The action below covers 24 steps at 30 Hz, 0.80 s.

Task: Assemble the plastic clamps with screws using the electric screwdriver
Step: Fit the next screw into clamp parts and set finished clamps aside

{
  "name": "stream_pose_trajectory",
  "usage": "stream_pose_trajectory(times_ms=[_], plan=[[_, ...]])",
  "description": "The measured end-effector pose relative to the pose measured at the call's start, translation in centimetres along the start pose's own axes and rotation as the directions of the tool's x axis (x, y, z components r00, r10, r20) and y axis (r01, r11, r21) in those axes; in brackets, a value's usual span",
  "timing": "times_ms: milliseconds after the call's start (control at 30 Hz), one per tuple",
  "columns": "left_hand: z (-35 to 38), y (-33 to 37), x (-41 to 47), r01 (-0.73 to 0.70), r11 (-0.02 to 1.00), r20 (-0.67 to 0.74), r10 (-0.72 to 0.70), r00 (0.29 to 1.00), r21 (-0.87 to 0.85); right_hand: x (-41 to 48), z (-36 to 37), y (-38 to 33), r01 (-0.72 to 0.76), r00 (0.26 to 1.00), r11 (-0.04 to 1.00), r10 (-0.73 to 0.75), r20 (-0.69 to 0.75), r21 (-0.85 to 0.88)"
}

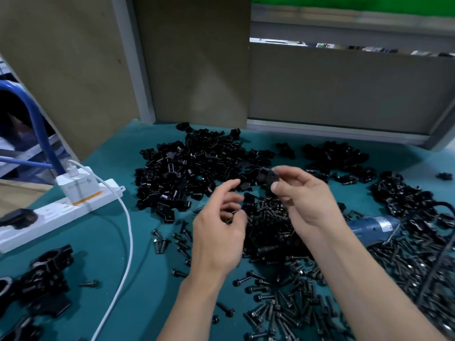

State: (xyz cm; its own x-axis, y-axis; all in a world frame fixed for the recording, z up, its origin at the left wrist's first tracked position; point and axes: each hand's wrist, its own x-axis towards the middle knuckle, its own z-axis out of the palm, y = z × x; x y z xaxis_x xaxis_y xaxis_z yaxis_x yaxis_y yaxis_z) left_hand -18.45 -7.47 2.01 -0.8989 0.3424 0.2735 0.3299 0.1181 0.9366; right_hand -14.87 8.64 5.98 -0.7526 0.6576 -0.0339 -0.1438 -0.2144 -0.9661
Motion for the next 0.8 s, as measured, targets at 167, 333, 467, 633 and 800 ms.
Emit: stream_pose_trajectory(times_ms=[167,333,467,633,800], plan=[[2.2,0.5,-1.0,-0.057,0.992,0.271,0.086,0.959,-0.113,-5.5,-1.6,1.4,0.038,0.999,0.993,-0.040,0.014,0.110],[3.0,0.8,-1.0,0.067,0.927,0.236,0.024,0.971,-0.369,-7.6,-2.9,1.3,0.179,0.984,0.981,-0.178,0.024,-0.075],[3.5,1.5,-1.3,0.334,0.720,0.330,-0.153,0.931,-0.608,-8.2,-4.5,1.0,0.161,0.983,0.941,-0.181,-0.038,-0.296],[1.8,1.7,-1.0,0.520,0.454,0.586,0.005,0.810,-0.723,-9.0,-4.1,0.3,-0.289,0.915,0.953,0.248,0.318,0.089],[1.1,1.3,-0.8,0.497,0.465,0.586,0.060,0.808,-0.733,-9.0,-3.9,0.0,-0.419,0.866,0.879,0.312,0.391,0.228]])
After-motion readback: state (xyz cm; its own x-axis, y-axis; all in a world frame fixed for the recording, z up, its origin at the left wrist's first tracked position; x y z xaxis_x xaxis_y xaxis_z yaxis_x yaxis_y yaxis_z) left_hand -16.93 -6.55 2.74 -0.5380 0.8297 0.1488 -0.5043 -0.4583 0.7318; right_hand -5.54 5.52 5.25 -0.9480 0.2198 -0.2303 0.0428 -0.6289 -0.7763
